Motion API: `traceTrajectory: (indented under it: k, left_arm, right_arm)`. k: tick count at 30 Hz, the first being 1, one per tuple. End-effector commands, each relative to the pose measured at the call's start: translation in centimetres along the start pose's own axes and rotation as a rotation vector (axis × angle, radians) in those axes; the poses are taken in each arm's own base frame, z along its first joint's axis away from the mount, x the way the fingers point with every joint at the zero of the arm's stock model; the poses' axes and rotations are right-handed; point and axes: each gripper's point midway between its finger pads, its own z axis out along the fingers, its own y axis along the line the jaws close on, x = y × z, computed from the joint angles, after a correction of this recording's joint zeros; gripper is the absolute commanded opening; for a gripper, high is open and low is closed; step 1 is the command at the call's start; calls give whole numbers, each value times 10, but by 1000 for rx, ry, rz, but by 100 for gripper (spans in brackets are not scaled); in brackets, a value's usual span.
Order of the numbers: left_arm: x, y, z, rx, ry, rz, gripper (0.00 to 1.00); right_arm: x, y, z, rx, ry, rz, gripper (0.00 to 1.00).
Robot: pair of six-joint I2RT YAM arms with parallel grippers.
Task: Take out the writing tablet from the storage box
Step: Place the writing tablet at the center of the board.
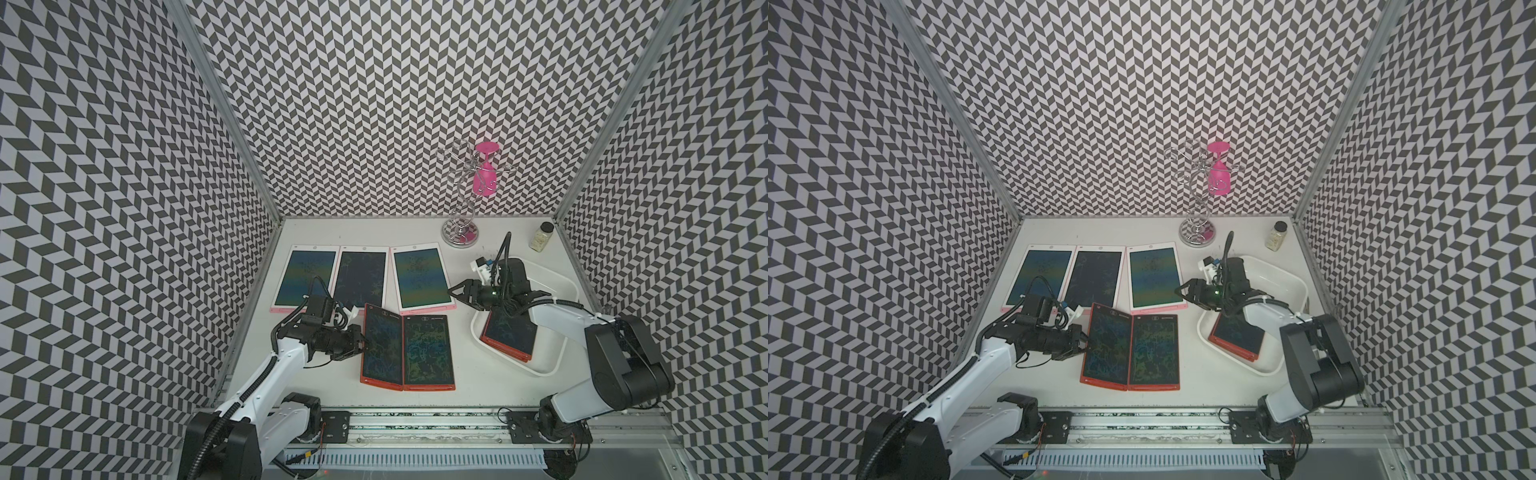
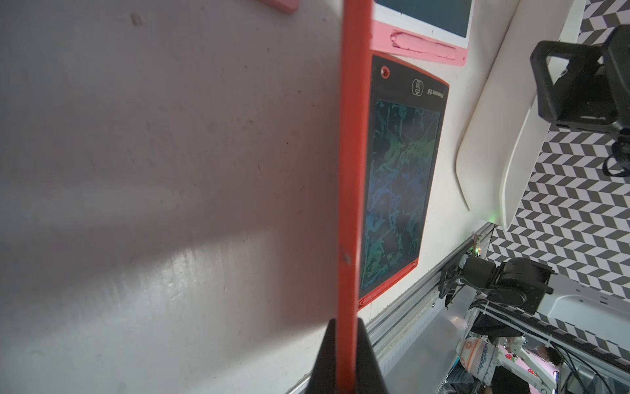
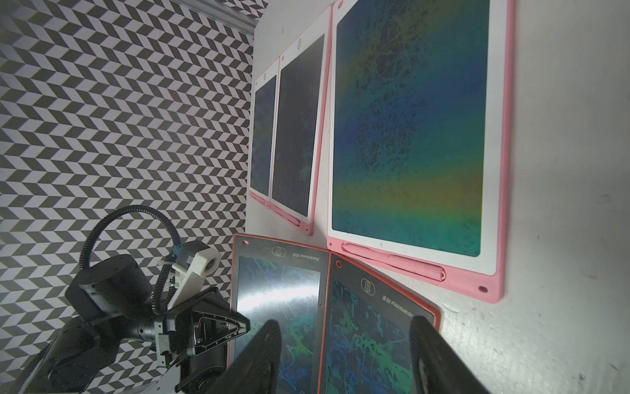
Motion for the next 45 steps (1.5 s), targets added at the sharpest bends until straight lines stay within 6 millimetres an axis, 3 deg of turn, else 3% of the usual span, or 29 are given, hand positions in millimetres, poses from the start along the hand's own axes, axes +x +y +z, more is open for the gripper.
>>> traceTrajectory:
  k: [1, 10, 21, 32, 36, 45]
  left_arm:
    - [1, 12, 3, -55, -3, -29, 13]
    - [2, 14, 4, -75, -2, -23, 38]
    - [2, 19, 7, -102, 11, -36, 46]
    - [2, 26, 8, -137, 14, -59, 54]
    - [2, 27, 8, -148, 13, -67, 68]
    - [1, 29, 9, -161, 12, -75, 63]
  right_arm:
    - [1, -2, 4, 10, 7, -28, 61]
    - [3, -4, 10, 32, 25, -41, 61]
    - [-9, -24, 21, 205, 14, -73, 61]
    - [-23, -35, 18, 350, -27, -105, 62]
    - [-22, -36, 21, 360, -24, -113, 62]
    - [-22, -34, 19, 360, -28, -123, 63]
